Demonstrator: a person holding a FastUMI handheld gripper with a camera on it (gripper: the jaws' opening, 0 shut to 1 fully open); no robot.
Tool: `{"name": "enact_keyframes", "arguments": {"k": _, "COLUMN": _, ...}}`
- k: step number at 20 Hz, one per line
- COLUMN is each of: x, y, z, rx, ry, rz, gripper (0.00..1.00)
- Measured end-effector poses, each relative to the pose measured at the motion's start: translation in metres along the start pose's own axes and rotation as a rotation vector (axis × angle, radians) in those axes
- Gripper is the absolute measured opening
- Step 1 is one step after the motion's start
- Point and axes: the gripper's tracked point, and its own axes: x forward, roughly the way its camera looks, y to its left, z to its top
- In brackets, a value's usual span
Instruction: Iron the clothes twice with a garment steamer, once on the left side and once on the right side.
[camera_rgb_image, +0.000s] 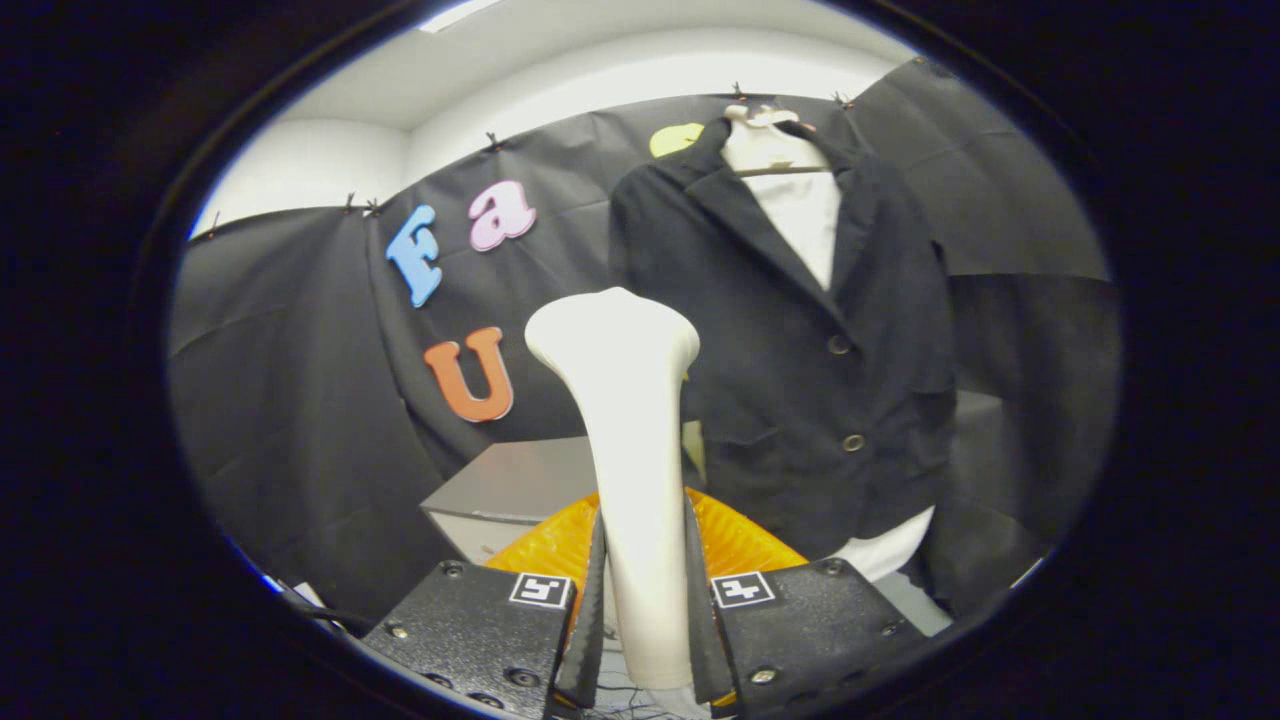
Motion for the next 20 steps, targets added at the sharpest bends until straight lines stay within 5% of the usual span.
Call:
{"name": "enact_keyframes", "arguments": {"k": 7, "x": 0.01, "y": -0.076, "z": 0.023, "rx": 0.022, "ry": -0.045, "rz": -0.164, "gripper": 0.38}}
{"name": "enact_keyframes", "arguments": {"k": 20, "x": 0.08, "y": -0.096, "z": 0.022, "rx": -0.09, "ry": -0.023, "rz": -0.273, "gripper": 0.38}}
